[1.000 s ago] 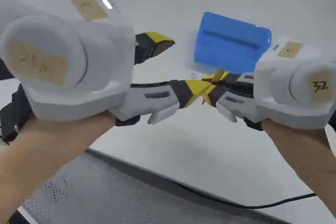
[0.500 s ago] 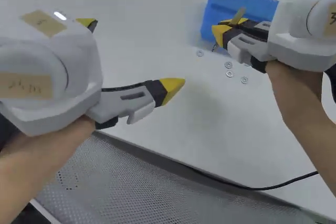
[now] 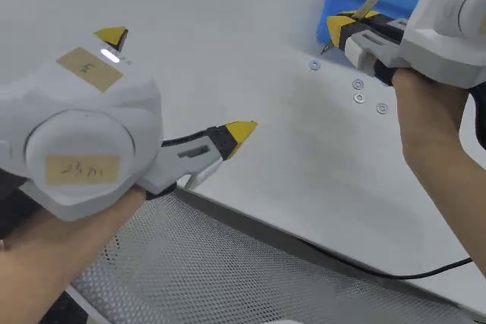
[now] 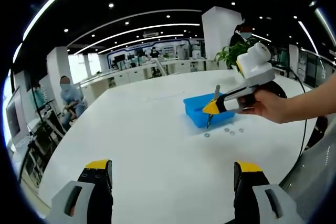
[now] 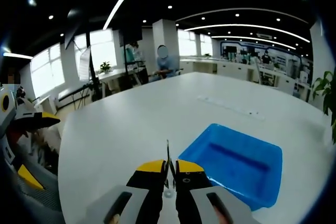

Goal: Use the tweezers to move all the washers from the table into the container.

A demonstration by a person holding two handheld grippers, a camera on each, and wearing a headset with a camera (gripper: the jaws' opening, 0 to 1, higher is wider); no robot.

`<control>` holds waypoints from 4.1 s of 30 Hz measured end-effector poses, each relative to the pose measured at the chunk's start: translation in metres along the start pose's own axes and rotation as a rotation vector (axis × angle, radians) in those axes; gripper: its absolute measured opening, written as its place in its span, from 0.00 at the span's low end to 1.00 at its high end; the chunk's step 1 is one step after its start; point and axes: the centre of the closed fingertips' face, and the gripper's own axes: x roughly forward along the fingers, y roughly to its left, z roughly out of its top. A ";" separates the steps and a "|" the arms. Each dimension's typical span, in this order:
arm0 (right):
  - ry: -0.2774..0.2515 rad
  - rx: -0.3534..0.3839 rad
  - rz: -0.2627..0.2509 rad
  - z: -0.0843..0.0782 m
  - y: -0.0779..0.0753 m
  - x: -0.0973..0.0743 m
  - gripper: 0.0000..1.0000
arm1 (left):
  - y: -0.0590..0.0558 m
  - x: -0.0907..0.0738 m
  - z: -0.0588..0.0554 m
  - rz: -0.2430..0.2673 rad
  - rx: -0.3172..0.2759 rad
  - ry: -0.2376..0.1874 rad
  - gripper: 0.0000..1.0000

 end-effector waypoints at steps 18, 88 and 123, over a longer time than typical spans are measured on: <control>0.036 -0.006 -0.010 -0.019 -0.003 0.005 0.04 | 0.002 0.000 0.000 0.006 0.007 -0.002 0.96; 0.045 -0.047 -0.018 -0.014 -0.006 0.007 0.03 | 0.005 -0.002 0.002 0.021 0.033 -0.022 0.93; 0.019 -0.051 -0.032 -0.016 -0.004 0.013 0.04 | 0.005 0.001 -0.003 0.020 0.053 0.007 0.92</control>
